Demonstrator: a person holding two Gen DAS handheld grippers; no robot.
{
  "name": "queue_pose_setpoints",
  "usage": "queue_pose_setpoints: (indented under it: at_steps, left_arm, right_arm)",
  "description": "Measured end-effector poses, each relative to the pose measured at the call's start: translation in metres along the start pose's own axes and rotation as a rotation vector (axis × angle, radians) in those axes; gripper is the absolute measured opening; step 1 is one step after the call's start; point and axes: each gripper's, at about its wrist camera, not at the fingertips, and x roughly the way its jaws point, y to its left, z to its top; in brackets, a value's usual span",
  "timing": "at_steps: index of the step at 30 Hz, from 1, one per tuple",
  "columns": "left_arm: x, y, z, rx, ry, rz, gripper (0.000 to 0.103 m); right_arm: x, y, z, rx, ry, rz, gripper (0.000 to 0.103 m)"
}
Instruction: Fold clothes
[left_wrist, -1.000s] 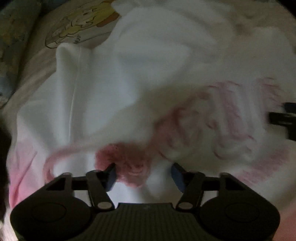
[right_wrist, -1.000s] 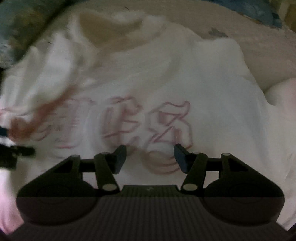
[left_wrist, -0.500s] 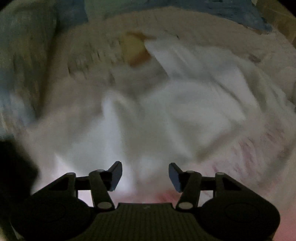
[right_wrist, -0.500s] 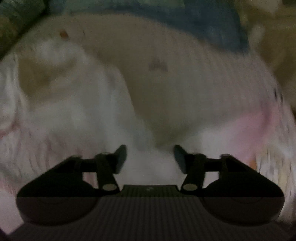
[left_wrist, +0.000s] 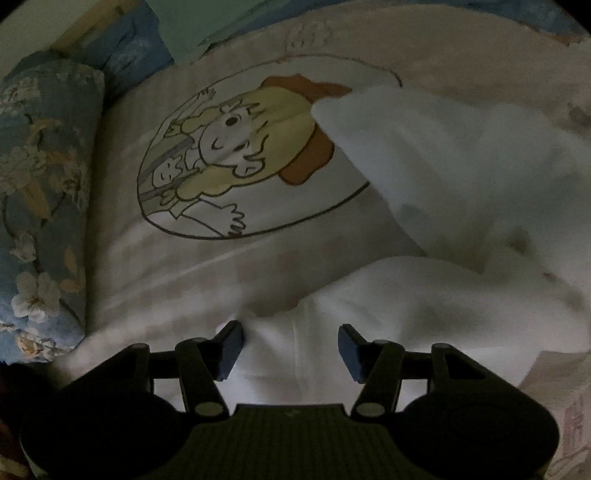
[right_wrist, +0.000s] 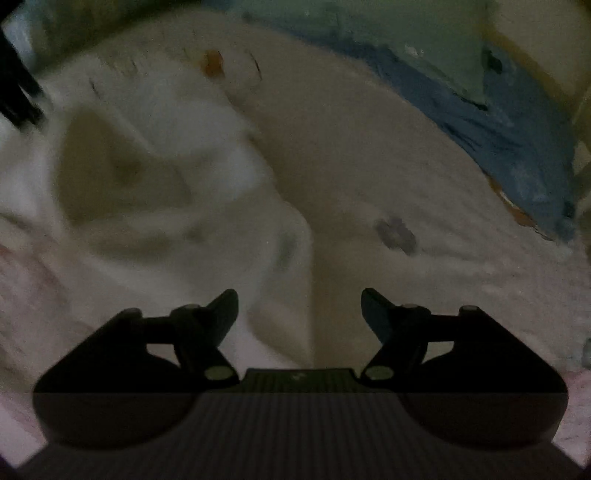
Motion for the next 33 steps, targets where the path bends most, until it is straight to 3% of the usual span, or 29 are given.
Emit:
queue_pose_setpoints:
  at_steps: [2, 3, 6, 10, 13, 14, 16, 19, 23, 25, 29, 31, 33]
  left_arm:
    - [0.005, -0.002, -0.001, 0.007, 0.009, 0.018, 0.062]
    - [0.008, -0.004, -0.002, 0.012, 0.014, 0.029, 0.062]
    - [0.015, -0.008, -0.006, 0.023, 0.032, 0.069, 0.062]
    - [0.023, -0.011, -0.015, -0.005, 0.048, 0.125, 0.063]
    - [0.031, -0.006, -0.021, -0.045, 0.058, 0.187, 0.064]
    - [0.034, -0.004, -0.022, -0.056, 0.062, 0.202, 0.065]
    - [0.036, -0.001, -0.023, -0.064, 0.062, 0.210, 0.068]
    - [0.033, 0.002, -0.023, -0.047, 0.059, 0.206, 0.068]
    - [0.013, 0.000, -0.018, 0.016, -0.019, 0.153, 0.066]
    - [0.007, -0.005, -0.013, 0.056, -0.040, 0.128, 0.067]
    - [0.021, -0.013, -0.005, 0.112, -0.004, 0.188, 0.066]
    - [0.039, -0.014, -0.007, 0.153, 0.029, 0.279, 0.069]
    - [0.050, -0.014, -0.007, 0.192, 0.026, 0.334, 0.077]
  right_arm:
    - [0.020, -0.023, -0.001, 0.143, 0.062, 0.072, 0.072]
    - [0.030, -0.037, -0.001, 0.247, 0.088, 0.122, 0.065]
    - [0.054, -0.054, -0.003, 0.427, 0.174, 0.162, 0.011]
    - [0.040, -0.029, 0.014, 0.239, 0.143, 0.001, 0.010]
    - [0.035, -0.035, 0.008, 0.154, 0.107, -0.267, 0.006]
    - [0.041, -0.045, 0.002, 0.171, 0.135, -0.318, 0.006]
    - [0.052, -0.047, -0.009, 0.168, 0.194, -0.337, 0.007]
    - [0.052, -0.031, -0.017, 0.115, 0.202, -0.355, 0.008]
    - [0.021, -0.030, -0.004, 0.262, 0.085, -0.321, 0.017]
    - [-0.005, -0.016, 0.007, 0.247, 0.006, -0.242, 0.025]
    - [-0.039, 0.027, 0.033, 0.166, -0.092, 0.113, 0.023]
    - [-0.038, 0.047, 0.045, 0.168, -0.056, 0.335, 0.024]
    - [-0.020, 0.074, 0.055, 0.189, 0.034, 0.564, 0.023]
